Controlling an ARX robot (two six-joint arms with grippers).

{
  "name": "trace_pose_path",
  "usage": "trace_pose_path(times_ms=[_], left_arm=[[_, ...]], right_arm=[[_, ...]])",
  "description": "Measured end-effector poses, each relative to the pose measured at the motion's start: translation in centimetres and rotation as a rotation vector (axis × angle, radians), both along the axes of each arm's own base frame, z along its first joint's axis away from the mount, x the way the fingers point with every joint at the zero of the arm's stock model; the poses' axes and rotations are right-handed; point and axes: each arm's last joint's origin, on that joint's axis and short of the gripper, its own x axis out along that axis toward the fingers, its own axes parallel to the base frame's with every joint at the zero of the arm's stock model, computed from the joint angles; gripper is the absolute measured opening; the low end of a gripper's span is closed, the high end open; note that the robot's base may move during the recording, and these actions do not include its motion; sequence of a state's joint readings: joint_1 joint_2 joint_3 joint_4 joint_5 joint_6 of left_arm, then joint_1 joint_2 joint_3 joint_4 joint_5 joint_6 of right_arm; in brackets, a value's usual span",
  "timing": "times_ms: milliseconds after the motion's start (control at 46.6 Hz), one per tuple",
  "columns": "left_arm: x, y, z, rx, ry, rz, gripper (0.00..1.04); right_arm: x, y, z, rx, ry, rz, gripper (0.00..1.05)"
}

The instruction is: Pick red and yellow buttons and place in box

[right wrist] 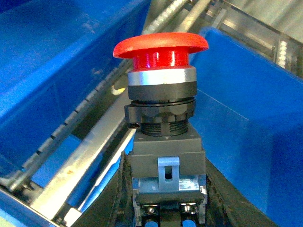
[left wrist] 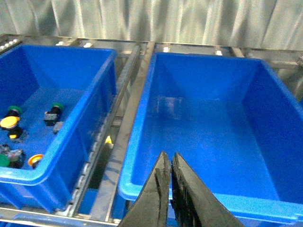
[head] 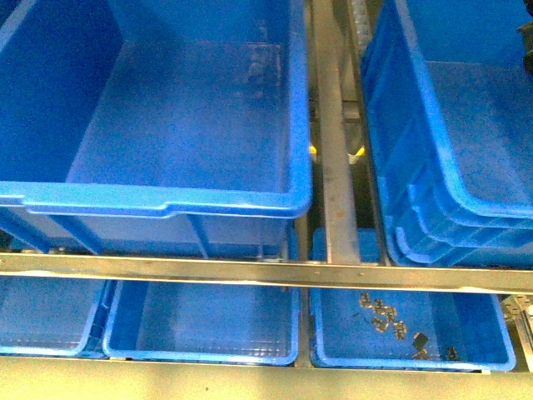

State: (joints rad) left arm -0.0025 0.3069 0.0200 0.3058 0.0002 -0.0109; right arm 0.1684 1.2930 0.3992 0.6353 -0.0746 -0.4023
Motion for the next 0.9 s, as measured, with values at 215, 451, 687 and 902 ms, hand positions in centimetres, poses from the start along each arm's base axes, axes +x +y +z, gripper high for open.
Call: trace_pose_path(times_ms=[215,451,687,902], left_arm=[[-0.4,0.0,0.0,0.000,0.000,0.000,0.03],[-0.8,0.0,0.0,0.002,0.000,-0.001,0.03],[-1.9,0.0,-0.4,0.003,0.013,0.001,0.03],[-2.0,0.0,-0.4,0.003,0.014,0.001,0.03]], right_arm=[[-0.1,0.2,0.0,0.007,-0.009,0.003,0.26],[-0.1,0.2,-0.1,0.016,-0.014,0.002,0.26],[1.0,0.5,-0.8,0.020,0.019,0.011,0.26],[4.0,0.7,-0.9,0.056,0.038,-0.008,0.26]])
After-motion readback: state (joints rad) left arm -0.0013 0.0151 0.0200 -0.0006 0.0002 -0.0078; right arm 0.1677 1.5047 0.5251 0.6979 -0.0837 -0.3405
